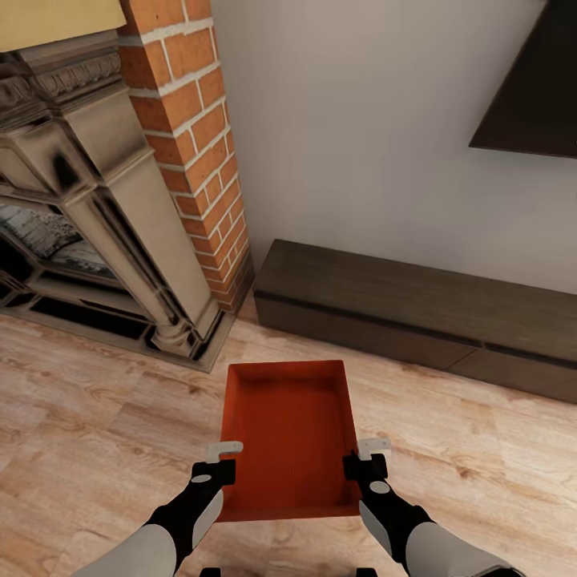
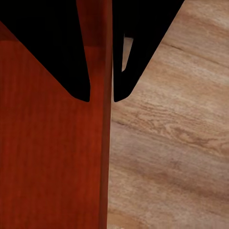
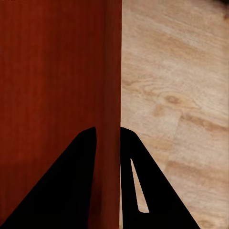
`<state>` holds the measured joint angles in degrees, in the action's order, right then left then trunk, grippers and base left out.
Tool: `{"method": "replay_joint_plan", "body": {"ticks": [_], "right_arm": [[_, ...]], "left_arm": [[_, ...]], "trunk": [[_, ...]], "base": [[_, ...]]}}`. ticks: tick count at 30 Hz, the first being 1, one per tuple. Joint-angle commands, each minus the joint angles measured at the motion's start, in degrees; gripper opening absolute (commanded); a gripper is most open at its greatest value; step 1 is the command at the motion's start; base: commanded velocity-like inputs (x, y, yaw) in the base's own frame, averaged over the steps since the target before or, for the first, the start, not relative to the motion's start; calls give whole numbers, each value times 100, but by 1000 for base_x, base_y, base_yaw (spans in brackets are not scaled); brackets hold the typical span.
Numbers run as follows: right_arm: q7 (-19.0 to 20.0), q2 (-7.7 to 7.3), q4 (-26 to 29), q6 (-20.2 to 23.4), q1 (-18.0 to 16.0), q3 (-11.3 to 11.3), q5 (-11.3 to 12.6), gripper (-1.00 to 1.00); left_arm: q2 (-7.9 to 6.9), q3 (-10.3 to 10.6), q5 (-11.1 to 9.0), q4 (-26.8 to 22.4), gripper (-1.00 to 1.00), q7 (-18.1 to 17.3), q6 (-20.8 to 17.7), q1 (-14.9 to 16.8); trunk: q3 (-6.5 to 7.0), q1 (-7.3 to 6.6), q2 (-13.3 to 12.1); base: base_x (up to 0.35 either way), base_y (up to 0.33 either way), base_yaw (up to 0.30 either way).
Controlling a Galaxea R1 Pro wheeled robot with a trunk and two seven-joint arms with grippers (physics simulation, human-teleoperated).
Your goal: Move the two storage containers from the living room to the garage. In the garage, place one container on the floor and stack the other container on top of it (either order is fine).
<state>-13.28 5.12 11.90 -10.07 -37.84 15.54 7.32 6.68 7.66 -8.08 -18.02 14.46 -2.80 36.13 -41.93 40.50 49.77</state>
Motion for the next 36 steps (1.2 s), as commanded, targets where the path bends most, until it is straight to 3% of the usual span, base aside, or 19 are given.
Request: {"method": "replay_joint_plan", "body": {"ticks": [1,36], "right_arm": [[-17,112,-3,-22,-4,-218,-47,-100],[-17,112,-8,-21,-4,-218,-47,-100]], "left_arm": [[1,-75,-10,-9,-100,66,-33,-1],[-9,-63,-10,-9,-100,57,-28,-1]], "trunk": [[6,1,3],[326,1,3]], "base": [[0,0,0],[0,0,0]]}}
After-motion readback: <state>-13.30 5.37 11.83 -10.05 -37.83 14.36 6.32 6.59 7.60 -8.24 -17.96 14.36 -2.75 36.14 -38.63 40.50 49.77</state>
